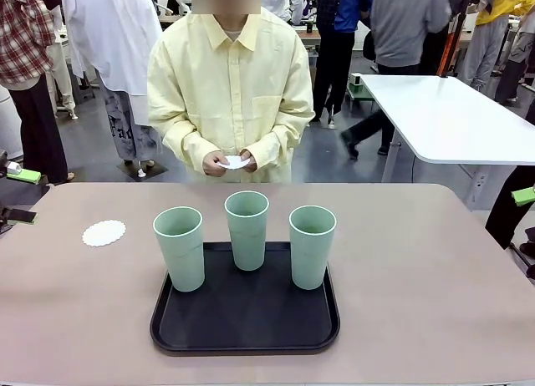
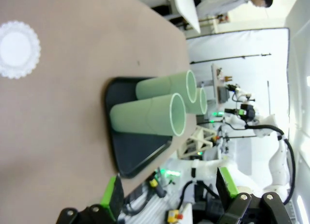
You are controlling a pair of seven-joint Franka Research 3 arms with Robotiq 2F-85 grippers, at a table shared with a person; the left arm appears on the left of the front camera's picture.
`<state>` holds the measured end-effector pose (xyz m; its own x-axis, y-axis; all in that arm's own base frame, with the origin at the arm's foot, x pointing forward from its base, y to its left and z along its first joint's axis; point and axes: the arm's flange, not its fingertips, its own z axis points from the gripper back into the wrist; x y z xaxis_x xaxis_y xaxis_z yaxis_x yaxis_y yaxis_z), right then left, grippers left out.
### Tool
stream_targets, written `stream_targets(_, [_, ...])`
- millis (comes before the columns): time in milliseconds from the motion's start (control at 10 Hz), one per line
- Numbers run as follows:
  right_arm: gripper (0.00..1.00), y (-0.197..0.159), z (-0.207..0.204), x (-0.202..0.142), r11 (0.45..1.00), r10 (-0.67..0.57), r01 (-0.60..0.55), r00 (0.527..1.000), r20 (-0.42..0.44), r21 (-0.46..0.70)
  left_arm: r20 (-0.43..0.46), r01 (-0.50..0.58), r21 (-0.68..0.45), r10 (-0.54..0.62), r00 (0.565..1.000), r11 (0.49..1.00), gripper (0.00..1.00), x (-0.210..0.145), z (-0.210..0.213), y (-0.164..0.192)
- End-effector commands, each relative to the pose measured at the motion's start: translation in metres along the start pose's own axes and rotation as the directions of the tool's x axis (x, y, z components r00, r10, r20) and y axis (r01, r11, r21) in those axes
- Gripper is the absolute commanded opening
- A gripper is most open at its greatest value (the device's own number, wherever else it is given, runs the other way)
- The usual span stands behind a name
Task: Place coasters on the table and set cups on them.
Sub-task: Pick up one Reusable plastic cup and place it on a coaster set by the human.
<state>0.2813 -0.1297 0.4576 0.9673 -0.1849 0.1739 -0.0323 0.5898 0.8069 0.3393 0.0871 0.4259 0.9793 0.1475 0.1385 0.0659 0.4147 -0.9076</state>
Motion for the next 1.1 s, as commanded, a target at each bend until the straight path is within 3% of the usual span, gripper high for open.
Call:
stream_targets(0, [1.00,-0.001,0.000,0.002,1.000,0.014,-0.014,1.000,0.006,0.023,0.005,0.010,-0.016,-0.010,1.000,1.000,1.00,0.002,0.001,0.000])
stream_targets(100, [1.00,-0.001,0.000,0.002,1.000,0.014,-0.014,1.000,0.006,0.023,0.000,0.000,0.000,0.000,1.000,1.000,1.00,0.000,0.000,0.000])
stream_targets(200, [1.00,-0.001,0.000,0.002,1.000,0.014,-0.014,1.000,0.006,0.023,-0.026,0.191,0.146,-0.189,0.982,0.971,1.00,0.010,-0.007,-0.023])
stream_targets(300, [1.00,-0.001,0.000,0.002,1.000,0.014,-0.014,1.000,0.006,0.023,-0.073,0.354,0.261,-0.348,0.935,0.898,1.00,0.018,-0.015,-0.049])
stream_targets(400, [1.00,-0.001,0.000,0.002,1.000,0.014,-0.014,1.000,0.006,0.023,-0.176,0.505,0.350,-0.474,0.863,0.789,1.00,0.021,-0.032,-0.073])
stream_targets(500, [1.00,-0.001,0.000,0.002,1.000,0.014,-0.014,1.000,0.006,0.023,-0.334,0.650,0.414,-0.558,0.759,0.637,1.00,0.014,-0.054,-0.091])
stream_targets(700, [1.00,-0.001,0.000,0.002,1.000,0.014,-0.014,1.000,0.006,0.023,-0.606,0.827,0.442,-0.564,0.561,0.347,1.00,0.001,-0.101,-0.109])
stream_targets(800, [1.00,-0.001,0.000,0.002,1.000,0.014,-0.014,1.000,0.006,0.023,-0.689,0.864,0.416,-0.521,0.504,0.285,1.00,0.000,-0.121,-0.112])
stream_targets(1000, [1.00,-0.001,0.000,0.002,1.000,0.014,-0.014,1.000,0.006,0.023,-0.778,0.891,0.383,-0.435,0.453,0.243,1.00,0.002,-0.143,-0.115])
